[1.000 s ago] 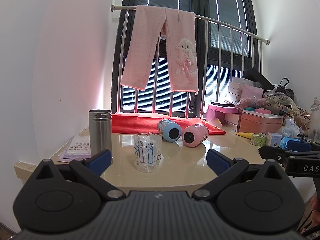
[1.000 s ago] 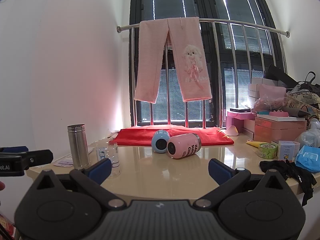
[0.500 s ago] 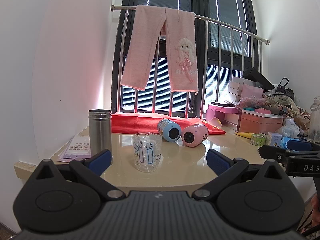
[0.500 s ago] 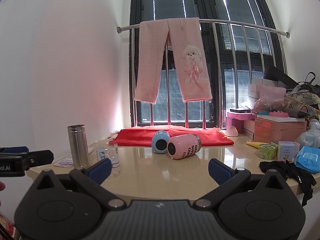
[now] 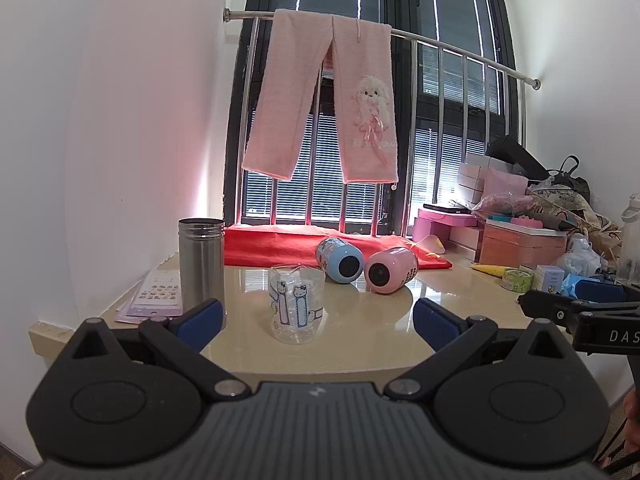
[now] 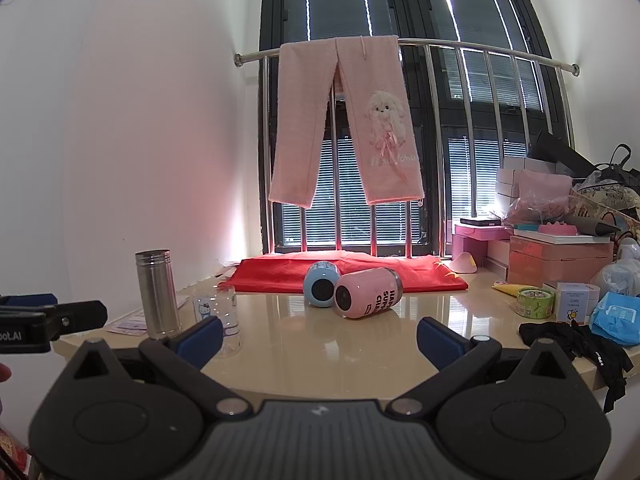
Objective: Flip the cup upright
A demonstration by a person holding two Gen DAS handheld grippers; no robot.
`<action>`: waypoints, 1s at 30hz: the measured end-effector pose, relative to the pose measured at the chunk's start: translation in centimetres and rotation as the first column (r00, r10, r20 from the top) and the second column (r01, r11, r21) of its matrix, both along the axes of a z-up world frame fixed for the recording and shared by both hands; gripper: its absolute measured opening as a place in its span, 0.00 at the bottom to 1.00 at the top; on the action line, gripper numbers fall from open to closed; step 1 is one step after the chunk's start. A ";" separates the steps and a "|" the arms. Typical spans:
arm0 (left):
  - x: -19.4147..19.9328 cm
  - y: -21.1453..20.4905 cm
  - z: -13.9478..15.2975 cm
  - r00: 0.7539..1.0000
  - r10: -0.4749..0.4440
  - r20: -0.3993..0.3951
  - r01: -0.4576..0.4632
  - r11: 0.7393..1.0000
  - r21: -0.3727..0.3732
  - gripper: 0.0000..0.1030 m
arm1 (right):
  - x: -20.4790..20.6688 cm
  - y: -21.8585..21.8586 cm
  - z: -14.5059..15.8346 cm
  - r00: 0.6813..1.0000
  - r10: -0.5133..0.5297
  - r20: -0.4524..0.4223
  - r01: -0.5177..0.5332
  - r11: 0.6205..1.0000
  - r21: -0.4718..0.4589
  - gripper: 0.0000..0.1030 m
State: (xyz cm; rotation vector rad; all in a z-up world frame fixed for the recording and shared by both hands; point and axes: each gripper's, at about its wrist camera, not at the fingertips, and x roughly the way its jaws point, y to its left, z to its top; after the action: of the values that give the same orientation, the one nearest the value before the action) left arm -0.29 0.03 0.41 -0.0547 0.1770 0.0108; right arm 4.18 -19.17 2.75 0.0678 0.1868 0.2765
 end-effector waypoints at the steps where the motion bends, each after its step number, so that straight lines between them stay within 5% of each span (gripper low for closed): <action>1: 0.0 0.0 0.0 1.000 0.001 0.000 -0.001 1.000 -0.001 1.00 | 0.0 0.0 0.0 1.000 0.000 0.000 0.000 1.000 0.000 1.00; 30: 0.0 0.0 0.1 1.000 0.000 -0.002 0.000 1.000 0.000 1.00 | -0.1 0.1 0.8 1.000 0.002 0.003 -0.002 1.000 -0.001 1.00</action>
State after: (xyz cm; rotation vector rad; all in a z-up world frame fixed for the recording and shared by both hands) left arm -0.28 0.00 0.56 -0.0548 0.1785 0.0112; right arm 4.03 -19.09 3.52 0.0659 0.1840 0.2783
